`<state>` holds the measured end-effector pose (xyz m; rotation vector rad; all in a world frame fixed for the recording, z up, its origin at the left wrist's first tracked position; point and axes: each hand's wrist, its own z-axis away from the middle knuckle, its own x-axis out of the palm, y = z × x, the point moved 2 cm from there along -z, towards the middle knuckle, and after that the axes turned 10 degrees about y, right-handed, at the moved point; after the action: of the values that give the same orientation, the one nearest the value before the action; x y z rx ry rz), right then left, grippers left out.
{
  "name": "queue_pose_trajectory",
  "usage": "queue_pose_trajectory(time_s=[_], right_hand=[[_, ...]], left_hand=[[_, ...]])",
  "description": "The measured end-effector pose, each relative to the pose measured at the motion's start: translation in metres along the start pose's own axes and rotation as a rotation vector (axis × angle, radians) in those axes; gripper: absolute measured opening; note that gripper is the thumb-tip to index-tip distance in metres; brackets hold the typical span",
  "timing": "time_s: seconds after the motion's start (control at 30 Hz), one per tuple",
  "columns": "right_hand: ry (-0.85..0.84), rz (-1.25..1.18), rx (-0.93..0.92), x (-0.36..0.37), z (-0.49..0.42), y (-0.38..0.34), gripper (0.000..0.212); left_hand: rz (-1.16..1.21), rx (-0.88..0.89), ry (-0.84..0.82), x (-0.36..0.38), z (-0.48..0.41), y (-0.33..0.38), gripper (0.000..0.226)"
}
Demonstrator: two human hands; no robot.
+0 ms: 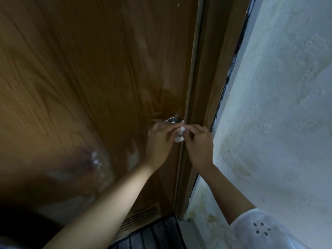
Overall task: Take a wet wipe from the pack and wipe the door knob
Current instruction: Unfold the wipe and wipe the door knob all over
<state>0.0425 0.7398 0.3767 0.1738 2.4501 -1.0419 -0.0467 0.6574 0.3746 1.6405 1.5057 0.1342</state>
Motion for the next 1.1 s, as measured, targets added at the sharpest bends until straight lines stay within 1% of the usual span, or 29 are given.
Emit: queue_pose_trajectory(time_s=[0.07, 0.1, 0.17, 0.23, 0.3, 0.33, 0.4, 0.53, 0.63, 0.73, 0.8, 0.9, 0.97, 1.03, 1.1], right_hand=[[0.009, -0.166, 0.186, 0.001, 0.002, 0.009, 0.021], [0.008, -0.234, 0.316, 0.002, 0.005, 0.013, 0.020], [-0.044, -0.460, 0.680, 0.006, 0.011, 0.020, 0.018], [-0.182, -0.773, 1.045, 0.011, 0.018, 0.022, 0.019], [-0.280, -1.081, 1.345, 0.016, 0.024, 0.022, 0.012], [-0.306, -1.178, 1.447, 0.018, 0.026, 0.021, 0.013], [-0.353, -1.257, 1.543, 0.021, 0.031, 0.016, 0.025], [-0.507, -1.276, 1.519, 0.019, 0.032, 0.003, 0.030], [-0.537, -1.160, 1.450, 0.016, 0.029, -0.004, 0.027], [-0.498, -0.943, 1.248, 0.008, 0.020, -0.007, 0.016], [-0.421, -0.790, 1.132, 0.002, 0.010, -0.009, 0.012], [-0.294, -0.625, 1.028, -0.005, -0.003, -0.011, 0.021], [-0.283, -0.558, 0.962, -0.005, -0.004, -0.011, 0.021], [-0.346, -0.523, 0.911, -0.003, 0.001, -0.009, 0.019], [-0.472, -0.467, 0.868, -0.002, 0.009, -0.007, 0.016]], left_hand=[[-0.162, 0.079, -0.102, 0.006, -0.005, 0.004, 0.034], [-0.221, 0.104, -0.134, 0.010, -0.007, 0.007, 0.034], [-0.250, 0.116, -0.141, 0.014, -0.006, 0.011, 0.033], [-0.248, 0.110, -0.105, 0.015, -0.003, 0.013, 0.034], [-0.263, 0.108, -0.077, 0.014, -0.001, 0.011, 0.035], [-0.263, 0.102, -0.075, 0.013, 0.000, 0.009, 0.035], [-0.260, 0.086, -0.077, 0.012, 0.002, 0.005, 0.032], [-0.218, 0.051, -0.021, 0.006, 0.007, -0.002, 0.031], [-0.141, -0.014, 0.000, 0.002, 0.011, -0.008, 0.029], [-0.025, -0.134, 0.057, -0.004, 0.016, -0.016, 0.028], [0.010, -0.184, 0.075, -0.004, 0.018, -0.020, 0.024], [0.015, -0.185, 0.075, -0.004, 0.020, -0.022, 0.021], [0.011, -0.167, 0.073, -0.003, 0.020, -0.021, 0.021], [0.012, -0.150, 0.075, -0.001, 0.019, -0.020, 0.021], [0.031, -0.154, 0.075, 0.002, 0.019, -0.019, 0.021]])
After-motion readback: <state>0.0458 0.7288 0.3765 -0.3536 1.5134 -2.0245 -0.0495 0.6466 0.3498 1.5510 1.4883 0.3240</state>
